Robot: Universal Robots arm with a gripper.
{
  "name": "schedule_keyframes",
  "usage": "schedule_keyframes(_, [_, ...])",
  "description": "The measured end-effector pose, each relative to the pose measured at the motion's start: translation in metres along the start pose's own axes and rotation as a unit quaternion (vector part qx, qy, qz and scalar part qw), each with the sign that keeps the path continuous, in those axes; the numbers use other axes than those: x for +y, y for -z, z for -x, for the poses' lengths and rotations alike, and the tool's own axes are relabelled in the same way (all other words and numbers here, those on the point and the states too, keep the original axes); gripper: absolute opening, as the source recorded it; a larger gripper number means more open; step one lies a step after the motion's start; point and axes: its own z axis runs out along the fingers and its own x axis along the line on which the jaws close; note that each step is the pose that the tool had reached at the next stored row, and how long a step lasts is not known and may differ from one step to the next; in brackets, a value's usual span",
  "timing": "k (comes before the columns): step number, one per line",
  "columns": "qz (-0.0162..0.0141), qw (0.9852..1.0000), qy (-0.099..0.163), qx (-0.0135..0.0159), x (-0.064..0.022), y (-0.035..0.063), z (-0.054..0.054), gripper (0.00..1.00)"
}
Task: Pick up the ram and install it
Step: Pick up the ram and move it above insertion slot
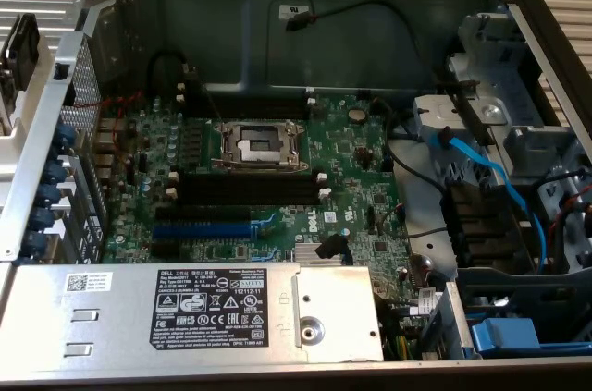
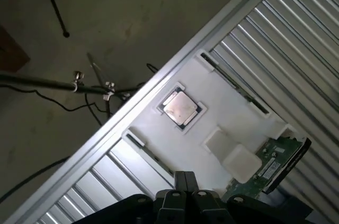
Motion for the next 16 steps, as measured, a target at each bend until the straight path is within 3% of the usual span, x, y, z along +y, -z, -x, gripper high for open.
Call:
schedule_keyframes(4, [0.0004, 0.9993, 0.036, 0.0018, 0.0000, -0.0002, 0.0000, 0.10])
schedule_keyframes(8, [0.0007, 0.9973, 0.073, 0.0036, 0.0000, -0.0003, 0.0000, 0.10])
schedule_keyframes(12, [0.0011, 0.9939, 0.110, 0.0053, 0.0000, -0.0006, 0.0000, 0.10])
schedule_keyframes(16, [0.0015, 0.9893, 0.146, 0.0071, 0.0000, -0.0008, 0.0000, 0.10])
